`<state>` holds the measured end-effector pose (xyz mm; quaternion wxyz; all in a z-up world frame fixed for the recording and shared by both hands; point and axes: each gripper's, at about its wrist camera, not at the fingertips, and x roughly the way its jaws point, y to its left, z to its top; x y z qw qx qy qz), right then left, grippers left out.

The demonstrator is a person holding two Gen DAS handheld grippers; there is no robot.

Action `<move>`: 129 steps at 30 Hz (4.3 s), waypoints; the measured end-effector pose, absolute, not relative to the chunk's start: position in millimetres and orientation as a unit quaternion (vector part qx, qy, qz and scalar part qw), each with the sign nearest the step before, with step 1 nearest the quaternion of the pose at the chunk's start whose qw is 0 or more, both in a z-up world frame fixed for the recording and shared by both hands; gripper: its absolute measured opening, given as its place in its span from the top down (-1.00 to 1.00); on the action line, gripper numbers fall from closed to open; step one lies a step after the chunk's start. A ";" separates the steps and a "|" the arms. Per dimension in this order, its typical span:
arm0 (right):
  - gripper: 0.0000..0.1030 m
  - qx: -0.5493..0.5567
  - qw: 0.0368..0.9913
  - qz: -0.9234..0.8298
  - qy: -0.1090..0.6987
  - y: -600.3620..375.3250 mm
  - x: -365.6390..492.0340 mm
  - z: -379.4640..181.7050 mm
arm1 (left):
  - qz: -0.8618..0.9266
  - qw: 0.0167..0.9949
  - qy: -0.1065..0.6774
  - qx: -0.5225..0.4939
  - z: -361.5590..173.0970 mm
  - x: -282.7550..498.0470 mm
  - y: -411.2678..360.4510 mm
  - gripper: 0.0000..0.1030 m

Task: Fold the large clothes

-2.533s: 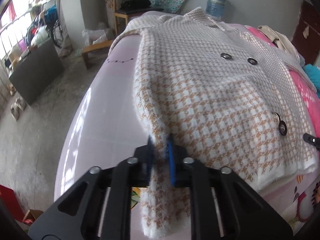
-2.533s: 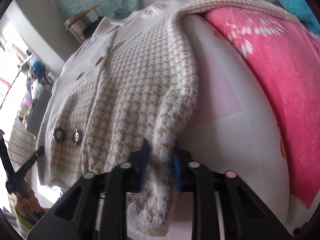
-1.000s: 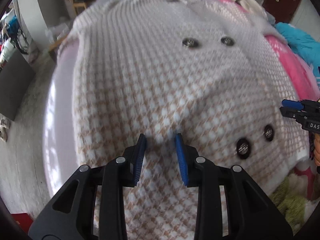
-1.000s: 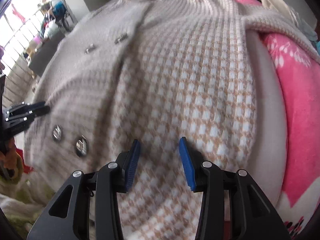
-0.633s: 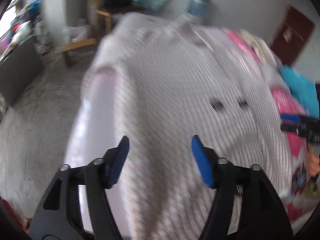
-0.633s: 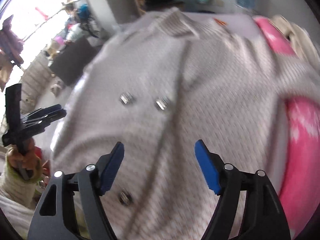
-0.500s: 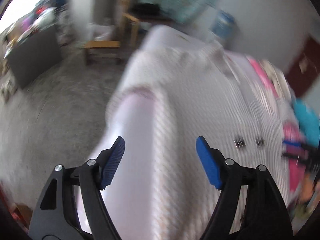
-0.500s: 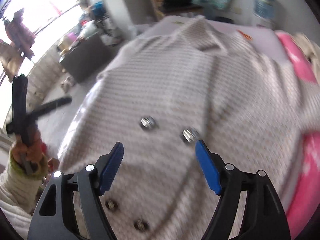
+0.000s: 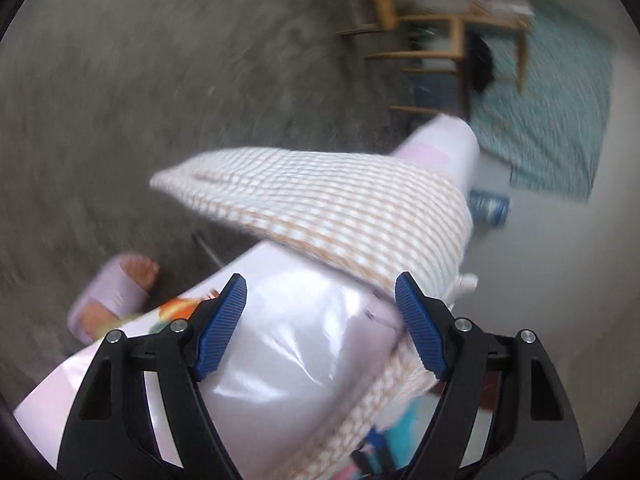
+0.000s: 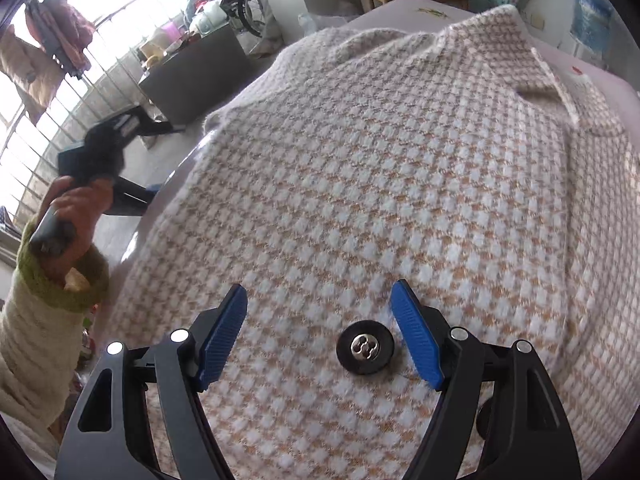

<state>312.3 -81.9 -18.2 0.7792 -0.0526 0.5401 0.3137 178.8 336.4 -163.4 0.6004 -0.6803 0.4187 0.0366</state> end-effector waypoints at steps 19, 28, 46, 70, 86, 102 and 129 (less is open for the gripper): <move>-0.42 -0.061 0.779 0.299 0.548 -72.2 319.4 -19.8 | 0.014 0.425 0.414 -0.805 -277.3 244.8 335.5 0.01; -0.42 -0.047 0.796 0.284 0.533 -91.4 315.7 -15.7 | 0.144 0.641 0.421 -0.626 -173.9 267.7 372.1 0.84; -0.42 0.010 0.837 0.218 0.502 -178.1 281.8 4.9 | -0.043 0.929 0.366 0.033 76.7 277.6 33.7 0.17; -0.40 0.187 0.769 0.233 0.564 -247.7 426.7 0.9 | 0.036 0.887 0.453 -0.075 -17.7 256.1 121.8 -0.45; 0.91 0.131 0.827 0.215 0.502 -216.7 460.2 47.3 | 0.097 0.883 0.439 -0.134 -33.7 261.7 165.4 -0.32; -0.01 0.195 0.795 0.221 0.529 -278.4 429.7 32.4 | 0.114 0.884 0.439 -0.113 -34.0 262.4 158.3 -0.33; 0.91 0.095 0.871 0.134 0.463 -293.6 404.1 87.5 | 0.117 0.885 0.440 -0.094 -35.1 257.0 152.0 -0.38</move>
